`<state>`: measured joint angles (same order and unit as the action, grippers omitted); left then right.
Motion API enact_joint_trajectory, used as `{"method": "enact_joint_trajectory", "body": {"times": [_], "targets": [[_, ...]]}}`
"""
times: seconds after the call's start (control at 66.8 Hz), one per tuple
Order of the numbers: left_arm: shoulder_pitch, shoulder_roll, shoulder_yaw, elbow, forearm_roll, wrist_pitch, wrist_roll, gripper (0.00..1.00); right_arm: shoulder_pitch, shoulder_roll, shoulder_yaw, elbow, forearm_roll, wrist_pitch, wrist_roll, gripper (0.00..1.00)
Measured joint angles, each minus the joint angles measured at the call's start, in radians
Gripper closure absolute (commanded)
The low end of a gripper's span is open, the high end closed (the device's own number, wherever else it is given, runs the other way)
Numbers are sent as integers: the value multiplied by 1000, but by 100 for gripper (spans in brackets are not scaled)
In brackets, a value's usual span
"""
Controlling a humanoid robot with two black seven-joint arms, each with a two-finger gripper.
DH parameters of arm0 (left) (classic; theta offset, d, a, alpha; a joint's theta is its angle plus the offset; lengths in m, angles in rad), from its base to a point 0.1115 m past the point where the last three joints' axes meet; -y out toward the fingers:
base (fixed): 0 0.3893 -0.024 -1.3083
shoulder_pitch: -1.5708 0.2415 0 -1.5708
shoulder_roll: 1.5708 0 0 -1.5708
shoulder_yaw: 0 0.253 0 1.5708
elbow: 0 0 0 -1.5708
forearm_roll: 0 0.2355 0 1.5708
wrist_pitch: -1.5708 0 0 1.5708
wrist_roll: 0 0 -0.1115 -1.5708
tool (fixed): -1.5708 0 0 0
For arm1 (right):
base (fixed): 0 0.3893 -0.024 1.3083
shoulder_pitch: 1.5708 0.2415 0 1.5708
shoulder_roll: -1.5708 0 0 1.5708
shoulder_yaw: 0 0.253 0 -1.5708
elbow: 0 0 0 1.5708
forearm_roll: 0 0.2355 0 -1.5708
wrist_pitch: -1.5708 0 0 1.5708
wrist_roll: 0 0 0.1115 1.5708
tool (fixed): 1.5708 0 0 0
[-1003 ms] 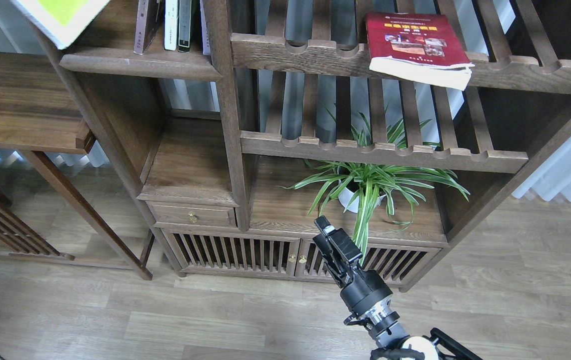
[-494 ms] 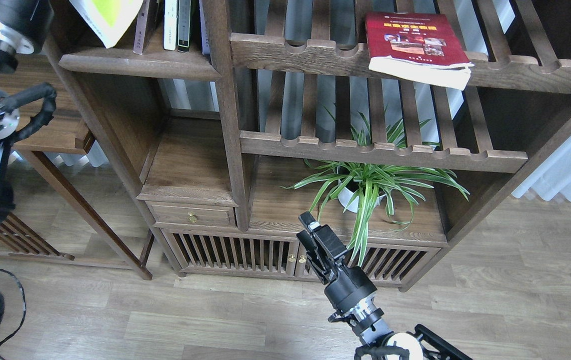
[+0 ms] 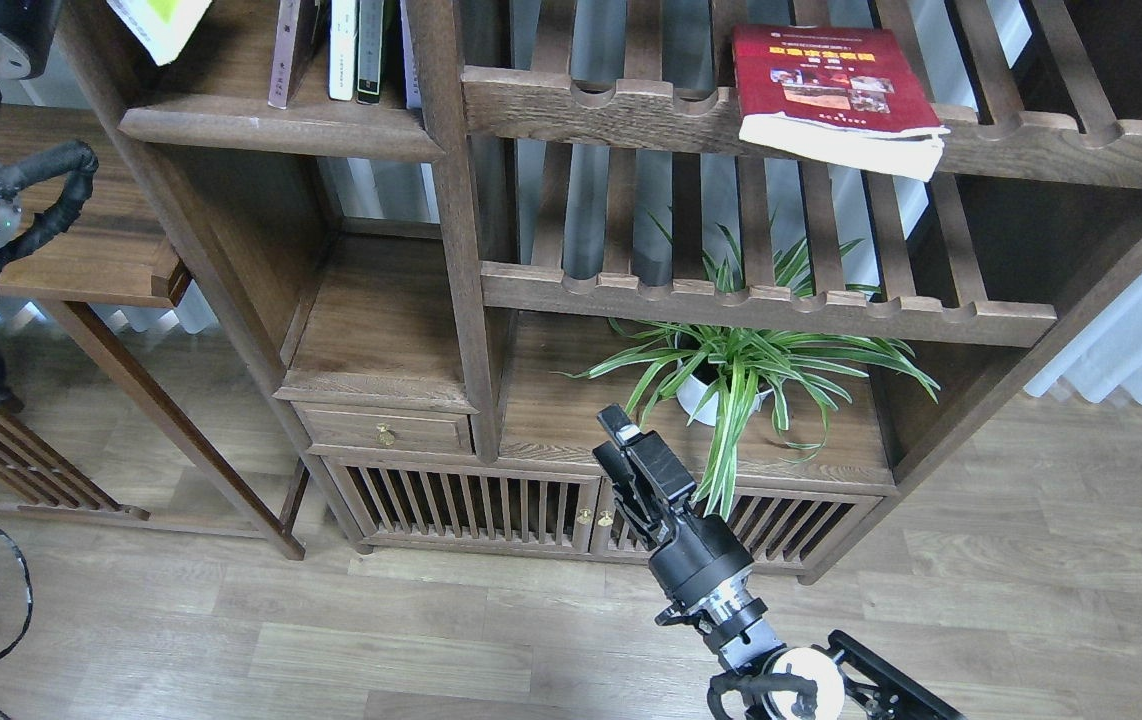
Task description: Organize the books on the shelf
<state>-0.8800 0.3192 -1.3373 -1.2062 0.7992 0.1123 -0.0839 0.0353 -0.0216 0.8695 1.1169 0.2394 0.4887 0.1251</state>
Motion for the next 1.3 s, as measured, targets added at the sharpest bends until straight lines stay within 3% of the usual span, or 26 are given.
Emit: {"method": "enact_joint_trajectory", "body": {"times": [0.075, 0.479, 0.794, 1.303], "targets": [[-43, 0, 40, 51, 0, -2, -35, 99, -1, -1, 0, 0, 1, 0, 1, 17], [-176, -5, 136, 217, -15, -8, -97, 99, -12, -7, -2, 4, 1, 0, 2, 17], [-285, -16, 195, 480, -19, -170, -206, 99, -17, -3, -10, 3, 0, 0, 1, 17], [-302, -36, 294, 599, -85, -182, -301, 98, -22, -4, -7, 5, 0, 0, 3, 17]]}}
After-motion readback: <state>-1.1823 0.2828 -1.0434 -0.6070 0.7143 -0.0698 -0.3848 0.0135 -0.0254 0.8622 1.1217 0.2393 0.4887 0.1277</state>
